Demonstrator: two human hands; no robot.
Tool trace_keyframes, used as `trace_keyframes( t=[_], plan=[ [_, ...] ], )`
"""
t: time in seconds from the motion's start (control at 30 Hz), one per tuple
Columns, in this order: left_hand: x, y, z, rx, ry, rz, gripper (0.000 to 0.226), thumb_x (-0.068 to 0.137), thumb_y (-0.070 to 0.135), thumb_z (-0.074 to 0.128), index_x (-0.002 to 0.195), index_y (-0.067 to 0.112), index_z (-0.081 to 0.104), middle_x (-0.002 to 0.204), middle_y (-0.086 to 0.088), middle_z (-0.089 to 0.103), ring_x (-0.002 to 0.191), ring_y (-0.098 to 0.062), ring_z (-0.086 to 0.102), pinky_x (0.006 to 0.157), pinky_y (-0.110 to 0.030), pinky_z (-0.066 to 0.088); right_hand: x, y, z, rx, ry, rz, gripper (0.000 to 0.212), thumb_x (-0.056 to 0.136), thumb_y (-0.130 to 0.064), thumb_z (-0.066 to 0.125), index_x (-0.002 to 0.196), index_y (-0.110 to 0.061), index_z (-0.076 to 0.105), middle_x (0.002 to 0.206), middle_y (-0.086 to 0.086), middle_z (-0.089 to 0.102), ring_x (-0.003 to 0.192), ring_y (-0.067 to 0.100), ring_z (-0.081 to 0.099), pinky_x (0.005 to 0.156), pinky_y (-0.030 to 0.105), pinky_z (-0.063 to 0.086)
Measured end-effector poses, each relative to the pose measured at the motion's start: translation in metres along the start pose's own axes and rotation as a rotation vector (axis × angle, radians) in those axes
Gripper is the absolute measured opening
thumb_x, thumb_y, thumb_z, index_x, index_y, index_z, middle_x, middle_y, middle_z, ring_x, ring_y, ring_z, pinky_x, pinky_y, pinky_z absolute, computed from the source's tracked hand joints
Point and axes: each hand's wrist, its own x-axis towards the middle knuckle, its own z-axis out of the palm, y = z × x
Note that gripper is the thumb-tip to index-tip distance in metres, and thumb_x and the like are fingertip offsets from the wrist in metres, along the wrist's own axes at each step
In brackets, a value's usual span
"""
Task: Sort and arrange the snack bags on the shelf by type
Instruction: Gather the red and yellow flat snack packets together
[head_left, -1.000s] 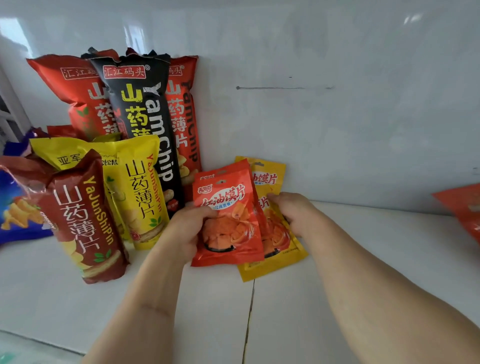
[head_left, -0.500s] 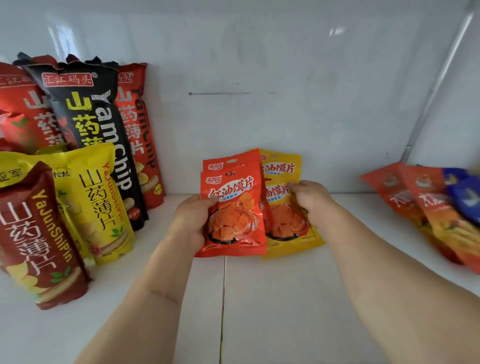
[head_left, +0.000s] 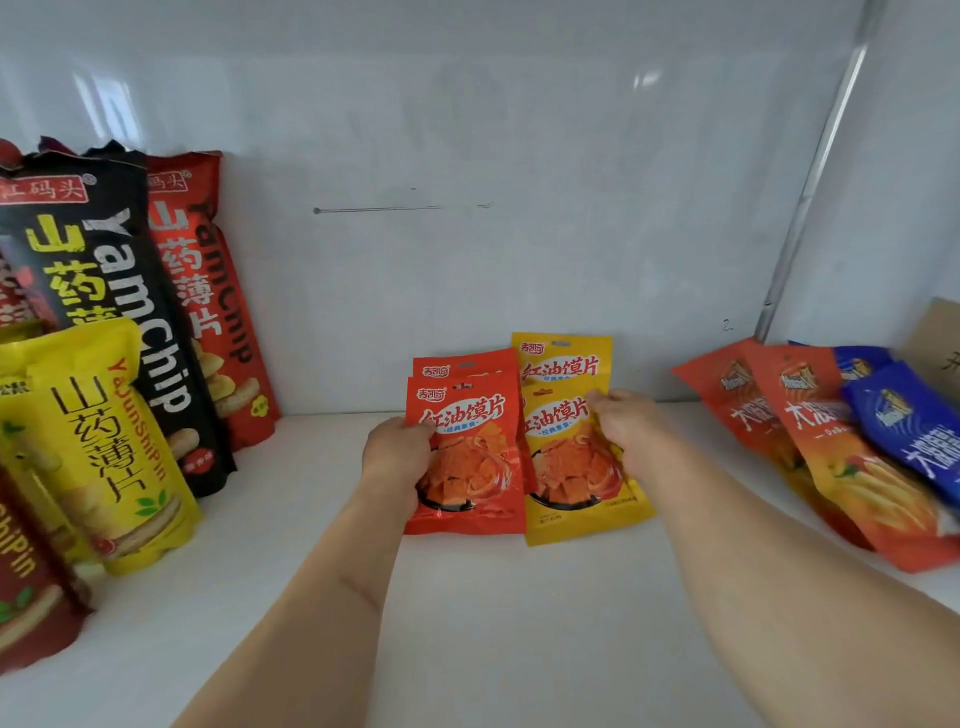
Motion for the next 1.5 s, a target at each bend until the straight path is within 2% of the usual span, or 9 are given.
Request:
trace_keyframes(
  t=[0.1,0.23,0.3,0.43,0.53,0.67,1.13,1.33,1.5],
  plan=[
    [0.001,-0.002,0.005,0.145,0.036,0.050,0.012,0.099,0.023,0.057,0.099,0.018,0.068,0.112,-0.007,0.075,0.097,-0.028,0.071,0.093,-0.043,0.057,0.009,0.004,-0.005,-0.064,0.010,-0.022,0.023,0.100,-0.031,0.056,0.098,-0.011,0.067,0.106,0.012,0.069,0.091,0.026,0.062,0.089,0.040,0.052],
    [-0.006,0.000,0.010,0.450,0.173,0.178,0.051,0.099,0.030,0.056,0.144,0.009,0.047,0.145,-0.010,0.054,0.130,-0.032,0.052,0.101,-0.039,0.044,0.014,0.005,-0.009,-0.580,0.137,-0.199,0.040,0.101,-0.037,0.047,0.117,-0.003,0.062,0.124,0.021,0.063,0.115,0.036,0.059,0.086,0.037,0.045],
    [-0.012,0.000,0.009,0.691,0.248,0.302,0.053,0.099,0.033,0.052,0.148,0.013,0.044,0.151,-0.008,0.045,0.137,-0.031,0.044,0.105,-0.043,0.040,0.007,0.003,-0.007,-0.774,0.252,-0.364,0.041,0.101,-0.037,0.044,0.125,-0.006,0.055,0.128,0.018,0.057,0.120,0.037,0.053,0.093,0.043,0.044],
    [-0.023,-0.007,0.002,1.089,0.378,0.688,0.028,0.097,0.026,0.052,0.115,0.012,0.069,0.115,-0.010,0.068,0.107,-0.034,0.061,0.085,-0.043,0.050,-0.014,-0.001,0.012,-0.974,0.199,-0.812,0.032,0.101,-0.032,0.045,0.119,-0.013,0.063,0.120,0.009,0.063,0.114,0.033,0.054,0.092,0.043,0.042],
    [-0.032,-0.013,-0.010,1.222,0.387,0.887,0.013,0.089,0.018,0.063,0.084,0.009,0.071,0.083,-0.009,0.071,0.080,-0.035,0.066,0.067,-0.040,0.052,-0.039,-0.001,0.031,-0.959,0.112,-1.082,0.018,0.094,-0.026,0.060,0.095,-0.011,0.071,0.096,0.010,0.069,0.096,0.035,0.063,0.082,0.044,0.048],
    [-0.047,-0.022,-0.041,1.305,0.383,1.018,0.010,0.078,0.013,0.072,0.069,0.012,0.068,0.069,-0.006,0.067,0.065,-0.033,0.065,0.056,-0.037,0.051,-0.078,0.007,0.052,-0.993,0.014,-1.266,0.007,0.079,-0.016,0.076,0.077,-0.016,0.069,0.076,0.003,0.065,0.076,0.030,0.062,0.070,0.039,0.050],
    [-0.127,-0.051,-0.210,1.339,0.403,1.187,0.015,0.083,0.014,0.069,0.069,0.014,0.066,0.068,-0.003,0.065,0.062,-0.029,0.064,0.052,-0.034,0.049,-0.244,0.004,0.122,-0.874,-0.056,-1.414,0.012,0.089,-0.023,0.067,0.081,-0.016,0.071,0.077,0.001,0.067,0.074,0.029,0.062,0.065,0.036,0.047],
    [-0.168,-0.060,-0.311,1.354,0.390,1.157,0.012,0.082,0.016,0.075,0.072,0.014,0.068,0.071,-0.003,0.066,0.066,-0.029,0.066,0.057,-0.036,0.051,-0.333,0.000,0.165,-0.874,-0.137,-1.377,0.022,0.100,-0.026,0.050,0.094,-0.015,0.069,0.093,0.002,0.068,0.089,0.029,0.059,0.075,0.039,0.045],
    [-0.184,-0.066,-0.384,1.387,0.415,1.091,0.013,0.085,0.016,0.070,0.072,0.016,0.066,0.073,-0.002,0.067,0.067,-0.027,0.065,0.058,-0.036,0.050,-0.394,-0.011,0.206,-0.812,-0.182,-1.386,0.020,0.100,-0.025,0.052,0.098,-0.015,0.069,0.095,0.001,0.069,0.089,0.028,0.059,0.071,0.039,0.046]
  ],
)
